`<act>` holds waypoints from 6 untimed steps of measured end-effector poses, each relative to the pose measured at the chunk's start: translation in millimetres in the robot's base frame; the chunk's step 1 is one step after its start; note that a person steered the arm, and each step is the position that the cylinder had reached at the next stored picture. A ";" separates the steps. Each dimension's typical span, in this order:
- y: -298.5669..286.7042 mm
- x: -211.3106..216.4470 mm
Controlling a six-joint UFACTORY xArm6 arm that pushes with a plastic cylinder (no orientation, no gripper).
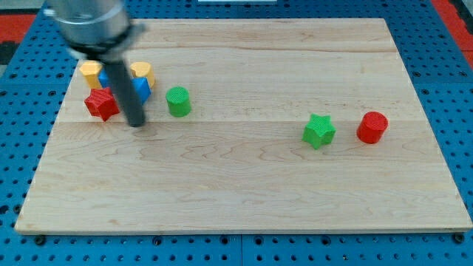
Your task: Move the green star to the bottom right side of the yellow heart
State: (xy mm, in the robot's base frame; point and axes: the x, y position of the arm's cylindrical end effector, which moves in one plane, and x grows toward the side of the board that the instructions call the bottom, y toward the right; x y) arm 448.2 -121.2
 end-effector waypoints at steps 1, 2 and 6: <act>61.3 -30.7; 6.1 -41.5; 81.9 -0.6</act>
State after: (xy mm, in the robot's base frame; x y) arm 447.6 -39.4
